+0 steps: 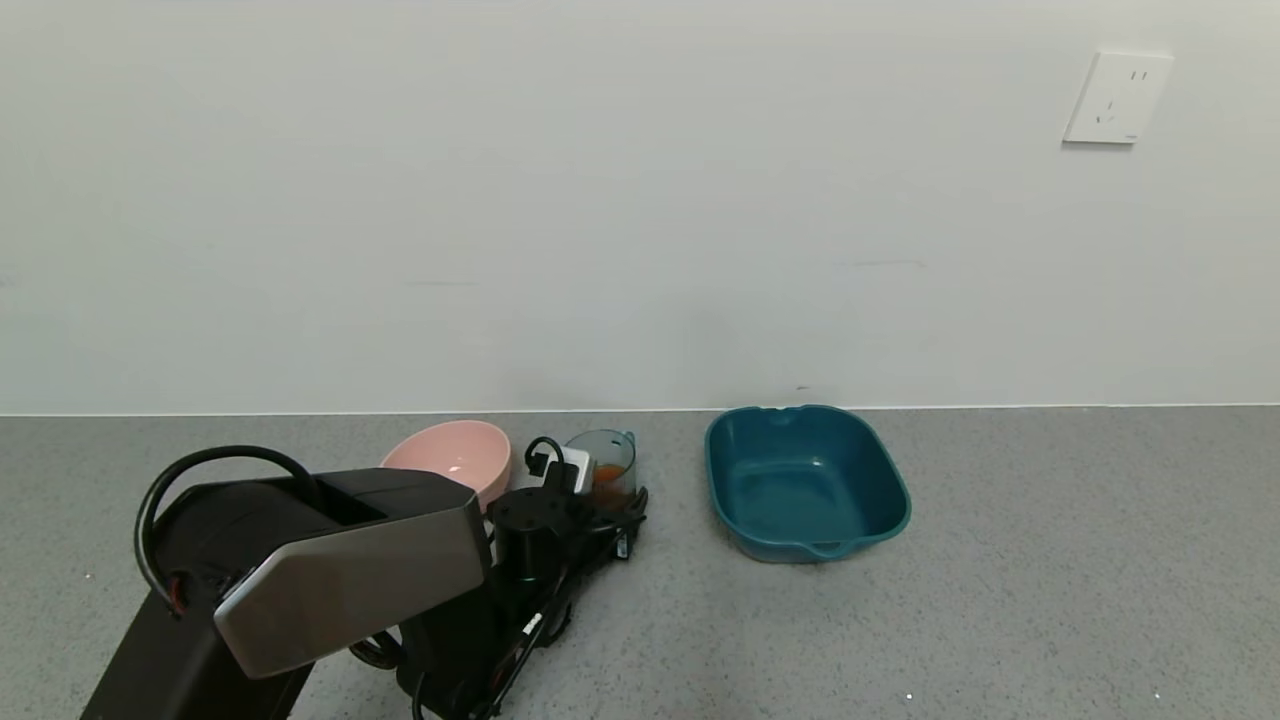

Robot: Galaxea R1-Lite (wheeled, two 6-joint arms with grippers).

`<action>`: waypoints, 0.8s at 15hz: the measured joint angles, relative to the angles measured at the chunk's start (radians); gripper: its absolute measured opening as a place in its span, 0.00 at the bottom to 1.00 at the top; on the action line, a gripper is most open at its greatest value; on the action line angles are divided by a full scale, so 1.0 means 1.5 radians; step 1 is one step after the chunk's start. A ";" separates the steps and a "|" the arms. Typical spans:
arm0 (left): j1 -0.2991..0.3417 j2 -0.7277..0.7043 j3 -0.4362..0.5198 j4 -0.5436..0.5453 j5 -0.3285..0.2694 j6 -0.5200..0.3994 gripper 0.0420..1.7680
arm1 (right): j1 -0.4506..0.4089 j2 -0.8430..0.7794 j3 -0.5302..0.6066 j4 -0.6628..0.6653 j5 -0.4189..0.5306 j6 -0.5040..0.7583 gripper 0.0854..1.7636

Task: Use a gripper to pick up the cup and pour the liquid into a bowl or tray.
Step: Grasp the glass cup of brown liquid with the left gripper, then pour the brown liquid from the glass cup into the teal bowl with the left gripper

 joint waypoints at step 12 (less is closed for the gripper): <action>0.000 -0.052 -0.004 0.072 0.004 0.001 0.75 | 0.000 0.000 0.000 0.000 0.000 0.000 0.97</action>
